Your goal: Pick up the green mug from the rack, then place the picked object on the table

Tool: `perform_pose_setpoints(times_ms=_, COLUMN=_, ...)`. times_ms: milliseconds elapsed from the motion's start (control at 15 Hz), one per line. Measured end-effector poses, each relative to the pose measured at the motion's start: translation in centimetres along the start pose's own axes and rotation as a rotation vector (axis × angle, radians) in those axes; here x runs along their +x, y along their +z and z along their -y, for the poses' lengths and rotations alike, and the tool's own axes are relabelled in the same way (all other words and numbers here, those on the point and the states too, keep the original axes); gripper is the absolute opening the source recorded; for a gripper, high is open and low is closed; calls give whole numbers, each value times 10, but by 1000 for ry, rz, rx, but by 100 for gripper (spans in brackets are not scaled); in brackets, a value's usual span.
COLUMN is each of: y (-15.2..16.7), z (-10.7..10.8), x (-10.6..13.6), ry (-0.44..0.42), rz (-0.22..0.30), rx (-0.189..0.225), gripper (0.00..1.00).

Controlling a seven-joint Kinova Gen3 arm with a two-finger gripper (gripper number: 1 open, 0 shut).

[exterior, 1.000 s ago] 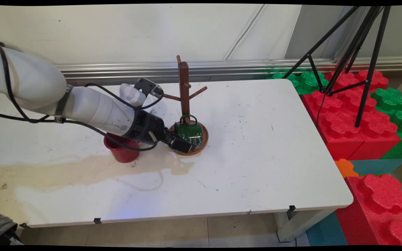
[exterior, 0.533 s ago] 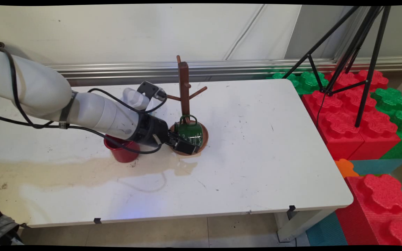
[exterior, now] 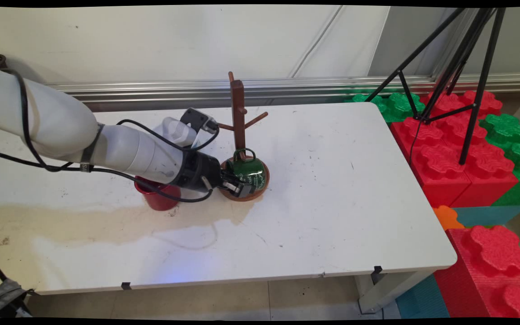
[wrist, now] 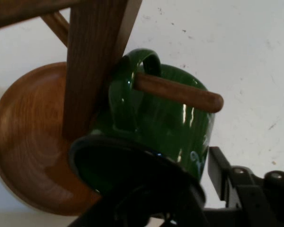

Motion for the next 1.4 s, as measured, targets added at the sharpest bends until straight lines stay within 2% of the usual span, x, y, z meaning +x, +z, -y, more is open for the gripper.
perform_pose_setpoints(times_ms=600, y=-8, z=-4, x=-2, ry=12, rz=-22, rx=14, gripper=0)
perform_pose_setpoints(times_ms=1400, y=-23, z=-17, x=-2, ry=58, rz=-49, rx=-20, gripper=0)
